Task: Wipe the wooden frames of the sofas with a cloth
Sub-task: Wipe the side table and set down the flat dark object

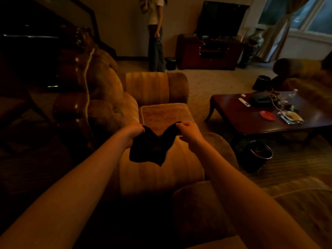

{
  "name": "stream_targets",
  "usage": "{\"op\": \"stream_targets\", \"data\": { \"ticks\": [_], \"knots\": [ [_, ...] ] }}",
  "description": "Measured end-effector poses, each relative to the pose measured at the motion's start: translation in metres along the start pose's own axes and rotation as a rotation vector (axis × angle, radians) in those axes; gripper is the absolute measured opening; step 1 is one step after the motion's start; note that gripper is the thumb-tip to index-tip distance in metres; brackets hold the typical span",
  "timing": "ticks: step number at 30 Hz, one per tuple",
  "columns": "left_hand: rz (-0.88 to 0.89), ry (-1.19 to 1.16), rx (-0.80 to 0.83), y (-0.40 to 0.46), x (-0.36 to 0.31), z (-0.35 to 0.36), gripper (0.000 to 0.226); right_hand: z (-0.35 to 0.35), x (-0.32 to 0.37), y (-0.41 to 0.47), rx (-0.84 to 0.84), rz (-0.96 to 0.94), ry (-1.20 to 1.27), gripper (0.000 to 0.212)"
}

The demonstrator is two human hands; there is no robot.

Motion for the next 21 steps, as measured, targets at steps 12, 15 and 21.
{"op": "stream_targets", "data": {
  "ticks": [12, 15, 21],
  "knots": [
    [-0.058, 0.183, 0.233, -0.018, 0.077, -0.067, 0.02, 0.193, 0.014, -0.007, 0.438, -0.067, -0.182, 0.019],
    [-0.158, 0.239, 0.052, -0.019, 0.108, -0.097, 0.032, 0.232, 0.005, -0.009, 0.569, -0.045, -0.216, 0.018],
    [-0.381, 0.457, -0.221, -0.028, 0.16, -0.166, 0.034, 0.303, -0.007, -0.004, 0.795, -0.06, -0.38, 0.028]
  ]
}}
Point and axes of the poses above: each hand's wrist, its own y-axis towards the middle knuckle, its own z-axis out of the palm, x = y × z, the point moved 7 cm from there along y, towards the middle knuckle, and after that the axes turned 3 degrees about z, right-handed, at the moved point
